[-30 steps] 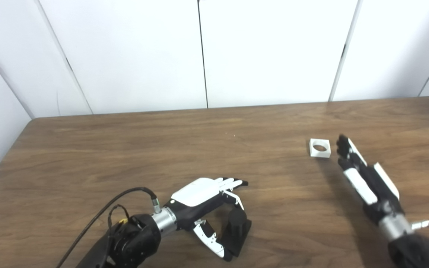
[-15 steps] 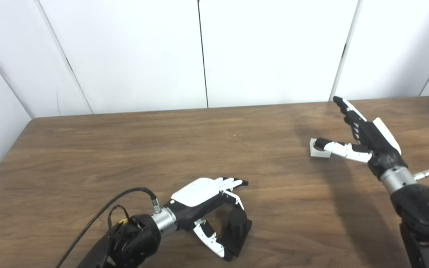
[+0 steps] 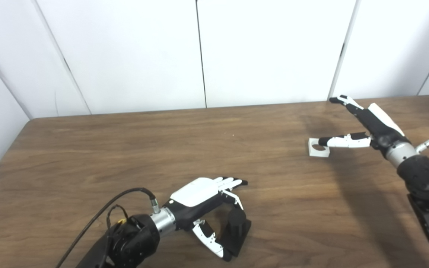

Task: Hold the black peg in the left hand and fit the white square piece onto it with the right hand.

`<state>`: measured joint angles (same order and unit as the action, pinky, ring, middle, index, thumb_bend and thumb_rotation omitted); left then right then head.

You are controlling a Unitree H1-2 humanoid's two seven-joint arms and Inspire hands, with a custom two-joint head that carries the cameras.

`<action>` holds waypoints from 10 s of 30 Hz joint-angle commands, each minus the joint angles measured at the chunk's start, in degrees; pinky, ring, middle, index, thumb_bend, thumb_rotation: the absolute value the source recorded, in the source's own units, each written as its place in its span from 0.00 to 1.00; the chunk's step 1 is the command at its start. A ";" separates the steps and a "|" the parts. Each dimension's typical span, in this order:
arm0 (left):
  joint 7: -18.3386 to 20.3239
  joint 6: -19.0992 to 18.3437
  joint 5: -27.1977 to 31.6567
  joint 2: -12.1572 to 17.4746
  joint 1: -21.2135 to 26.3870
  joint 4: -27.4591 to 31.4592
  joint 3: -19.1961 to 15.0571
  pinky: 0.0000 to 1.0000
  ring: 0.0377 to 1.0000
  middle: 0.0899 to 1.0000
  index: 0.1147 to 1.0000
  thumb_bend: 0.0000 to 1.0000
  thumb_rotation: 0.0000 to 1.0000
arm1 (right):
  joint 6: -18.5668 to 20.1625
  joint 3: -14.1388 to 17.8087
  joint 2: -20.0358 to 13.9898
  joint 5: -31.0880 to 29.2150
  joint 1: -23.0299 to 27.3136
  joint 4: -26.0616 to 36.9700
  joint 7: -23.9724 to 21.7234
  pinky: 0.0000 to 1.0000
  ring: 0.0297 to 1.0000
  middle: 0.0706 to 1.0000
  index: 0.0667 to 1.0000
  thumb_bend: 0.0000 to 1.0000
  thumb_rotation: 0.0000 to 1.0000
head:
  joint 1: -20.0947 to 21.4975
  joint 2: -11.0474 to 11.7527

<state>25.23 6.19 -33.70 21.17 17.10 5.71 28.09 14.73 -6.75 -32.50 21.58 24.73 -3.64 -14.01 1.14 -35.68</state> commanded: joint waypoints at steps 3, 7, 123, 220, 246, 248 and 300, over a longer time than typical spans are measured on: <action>1.77 -0.63 -1.46 0.80 0.25 -1.62 0.51 1.00 1.00 1.00 0.52 0.95 0.26 | 0.42 -2.99 -2.57 5.16 5.99 -1.32 -1.85 1.00 1.00 1.00 0.78 0.91 0.28 | 0.05 -0.07; 1.43 -0.24 -1.55 0.84 0.25 -1.67 0.44 1.00 1.00 1.00 0.51 0.95 0.27 | 1.44 -5.90 -3.15 8.75 8.33 -3.61 -4.30 1.00 1.00 1.00 0.76 0.93 0.25 | 0.30 -0.08; 3.22 -4.39 -0.55 0.39 1.41 -0.91 -0.49 1.00 1.00 1.00 0.50 0.92 0.27 | -2.54 -13.30 -0.12 18.14 13.81 -12.22 -6.57 1.00 1.00 0.94 0.46 0.52 0.15 | -1.92 -2.15; 2.71 -3.27 -1.62 -0.79 2.74 -1.83 -0.02 1.00 1.00 1.00 0.52 0.93 0.28 | -6.71 -18.37 12.36 24.53 2.41 32.84 -31.77 1.00 1.00 0.95 0.45 0.53 0.14 | -2.53 -4.55; 2.88 -3.35 -1.78 -1.11 2.74 -1.61 0.22 1.00 1.00 1.00 0.51 0.93 0.29 | -7.68 -17.34 12.32 24.47 1.79 30.17 -30.58 1.00 1.00 0.94 0.46 0.52 0.14 | -2.68 -3.94; 2.93 -3.52 -1.84 -1.18 2.73 -1.56 0.24 1.00 1.00 1.00 0.51 0.93 0.28 | -7.75 -17.29 12.38 24.52 1.86 29.83 -30.46 1.00 1.00 0.94 0.46 0.52 0.14 | -2.71 -3.97; 2.30 -3.97 -1.73 -2.04 3.08 -4.58 -0.39 1.00 1.00 1.00 0.49 0.92 0.26 | -2.97 -14.16 12.89 23.47 4.15 32.85 -36.96 1.00 1.00 0.99 0.77 1.00 0.38 | -2.23 -3.70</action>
<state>26.90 3.35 -33.83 18.37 19.60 3.10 27.46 10.96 -22.10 -19.53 45.68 25.75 26.83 -51.26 -1.06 -39.37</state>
